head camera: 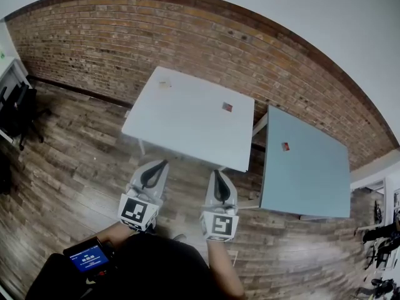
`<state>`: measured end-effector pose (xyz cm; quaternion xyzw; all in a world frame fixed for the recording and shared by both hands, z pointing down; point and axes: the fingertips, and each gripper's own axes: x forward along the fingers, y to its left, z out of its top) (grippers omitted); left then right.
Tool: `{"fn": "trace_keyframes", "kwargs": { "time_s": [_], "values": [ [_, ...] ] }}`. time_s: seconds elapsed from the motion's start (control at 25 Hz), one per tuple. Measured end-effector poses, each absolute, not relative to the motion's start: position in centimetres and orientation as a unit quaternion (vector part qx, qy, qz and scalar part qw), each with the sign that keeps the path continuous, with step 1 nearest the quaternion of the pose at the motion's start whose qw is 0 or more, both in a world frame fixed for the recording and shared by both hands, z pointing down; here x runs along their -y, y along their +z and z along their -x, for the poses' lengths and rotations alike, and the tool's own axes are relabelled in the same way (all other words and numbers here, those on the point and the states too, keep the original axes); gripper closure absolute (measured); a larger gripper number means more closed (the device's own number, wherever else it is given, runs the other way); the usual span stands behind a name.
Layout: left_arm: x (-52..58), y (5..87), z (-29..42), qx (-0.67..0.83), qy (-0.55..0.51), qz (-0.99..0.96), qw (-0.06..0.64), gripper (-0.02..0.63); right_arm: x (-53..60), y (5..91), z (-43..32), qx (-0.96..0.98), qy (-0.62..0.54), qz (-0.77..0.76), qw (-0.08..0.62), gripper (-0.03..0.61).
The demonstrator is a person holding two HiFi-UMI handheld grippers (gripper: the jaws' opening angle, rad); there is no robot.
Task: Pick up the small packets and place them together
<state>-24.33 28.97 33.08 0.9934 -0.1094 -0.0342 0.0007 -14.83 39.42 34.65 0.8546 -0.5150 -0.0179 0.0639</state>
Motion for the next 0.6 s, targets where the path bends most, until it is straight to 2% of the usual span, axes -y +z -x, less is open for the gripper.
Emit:
{"fn": "trace_keyframes", "kwargs": {
  "time_s": [0.6],
  "values": [
    [-25.8, 33.8, 24.6, 0.098, -0.036, -0.995, -0.003, 0.614, -36.2, 34.1, 15.6, 0.502, -0.034, -0.863, 0.054, 0.577]
  ]
}}
